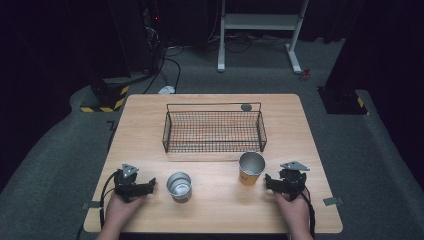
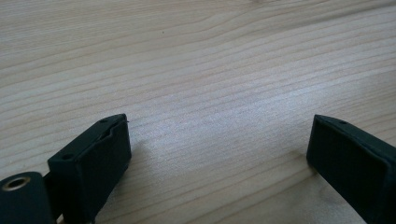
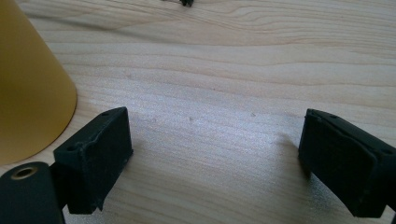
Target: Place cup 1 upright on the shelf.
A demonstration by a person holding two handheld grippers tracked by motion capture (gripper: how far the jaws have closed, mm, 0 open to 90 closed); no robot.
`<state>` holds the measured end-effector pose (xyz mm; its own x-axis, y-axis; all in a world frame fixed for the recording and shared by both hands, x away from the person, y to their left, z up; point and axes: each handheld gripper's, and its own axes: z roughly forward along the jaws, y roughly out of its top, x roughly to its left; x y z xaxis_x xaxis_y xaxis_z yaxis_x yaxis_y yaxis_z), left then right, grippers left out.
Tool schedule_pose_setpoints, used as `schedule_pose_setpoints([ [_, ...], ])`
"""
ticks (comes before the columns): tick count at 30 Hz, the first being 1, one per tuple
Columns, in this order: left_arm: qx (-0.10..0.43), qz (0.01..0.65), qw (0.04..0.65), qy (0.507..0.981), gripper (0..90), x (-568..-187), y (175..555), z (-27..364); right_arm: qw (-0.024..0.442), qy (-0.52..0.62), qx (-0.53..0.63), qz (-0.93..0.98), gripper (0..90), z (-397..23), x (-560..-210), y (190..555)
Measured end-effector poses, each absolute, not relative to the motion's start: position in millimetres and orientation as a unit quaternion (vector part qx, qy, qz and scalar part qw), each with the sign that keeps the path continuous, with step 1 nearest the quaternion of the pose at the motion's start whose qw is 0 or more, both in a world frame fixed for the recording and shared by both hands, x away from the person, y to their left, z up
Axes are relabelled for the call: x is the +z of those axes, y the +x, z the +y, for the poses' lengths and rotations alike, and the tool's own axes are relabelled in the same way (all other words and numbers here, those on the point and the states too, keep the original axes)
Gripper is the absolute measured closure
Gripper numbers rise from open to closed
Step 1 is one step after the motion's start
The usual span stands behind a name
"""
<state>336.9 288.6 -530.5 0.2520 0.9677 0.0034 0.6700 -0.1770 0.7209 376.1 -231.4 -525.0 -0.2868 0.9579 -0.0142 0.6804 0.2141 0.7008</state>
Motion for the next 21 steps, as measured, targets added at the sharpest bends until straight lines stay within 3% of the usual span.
schedule_pose_setpoints([
  [21, 0.244, 0.567, 0.307, 0.724, 7.1, -530.4, 335.1, 288.2, 0.230, 0.546, 0.302, 0.747, 9.0, -233.2, -525.1, 372.2],
])
